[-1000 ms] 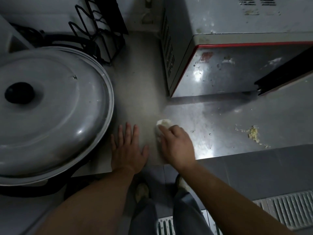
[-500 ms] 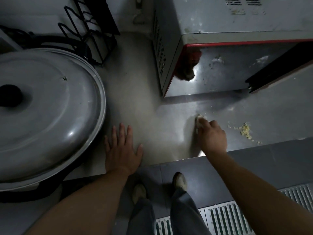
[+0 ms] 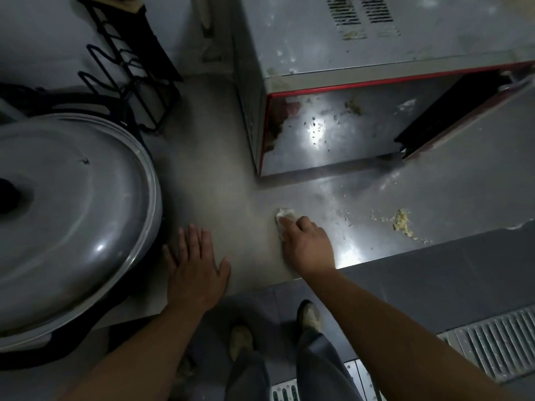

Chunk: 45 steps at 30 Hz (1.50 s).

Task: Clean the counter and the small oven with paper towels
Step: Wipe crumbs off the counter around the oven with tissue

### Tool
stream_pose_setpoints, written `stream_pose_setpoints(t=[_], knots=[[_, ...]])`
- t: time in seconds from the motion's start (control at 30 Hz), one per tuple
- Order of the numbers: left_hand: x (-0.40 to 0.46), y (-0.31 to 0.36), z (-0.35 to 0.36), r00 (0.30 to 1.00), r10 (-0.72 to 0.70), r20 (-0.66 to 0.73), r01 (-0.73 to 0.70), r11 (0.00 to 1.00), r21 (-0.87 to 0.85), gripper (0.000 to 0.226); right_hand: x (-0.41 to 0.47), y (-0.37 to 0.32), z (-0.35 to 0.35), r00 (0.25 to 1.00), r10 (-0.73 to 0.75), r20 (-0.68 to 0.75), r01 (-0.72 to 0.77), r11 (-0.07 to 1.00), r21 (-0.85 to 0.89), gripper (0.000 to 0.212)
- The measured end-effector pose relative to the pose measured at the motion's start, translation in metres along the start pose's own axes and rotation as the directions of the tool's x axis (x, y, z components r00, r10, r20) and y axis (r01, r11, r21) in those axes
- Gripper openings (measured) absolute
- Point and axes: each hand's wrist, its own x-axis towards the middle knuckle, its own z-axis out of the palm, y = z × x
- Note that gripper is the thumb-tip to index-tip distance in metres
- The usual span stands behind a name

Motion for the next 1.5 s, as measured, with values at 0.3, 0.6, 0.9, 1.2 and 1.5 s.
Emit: stream_pose_setpoints(t=[0.3,0.6,0.9,1.2,1.5], knots=[[0.013,0.083,-0.027,0.984,0.122,-0.132,-0.133,0.988,-0.074,0.076,0.016,0.105,-0.036,0.952,0.305,0.005,-0.303,0.95,-0.08,0.037],[0.023,0.13,-0.028,0.998,-0.032,-0.057,0.024,0.99,-0.141,0.077,0.029,0.068,-0.043,0.984,0.096,-0.15,-0.066,0.978,0.196,0.036],[0.003,0.128,0.002,0.989,-0.131,0.066,0.137,0.985,-0.101,0.08,0.059,-0.028,-0.007,0.967,-0.161,0.199,0.116,0.968,0.221,0.049],[0.008,0.136,0.008,0.981,-0.182,0.066,0.189,0.973,-0.131,0.084,0.053,0.053,-0.016,0.99,0.128,0.056,-0.126,0.991,-0.043,0.049],[0.023,0.165,-0.004,0.998,-0.039,-0.045,0.033,0.991,-0.127,0.077,0.041,0.127,-0.043,0.928,0.37,-0.037,-0.368,0.928,0.056,0.028]])
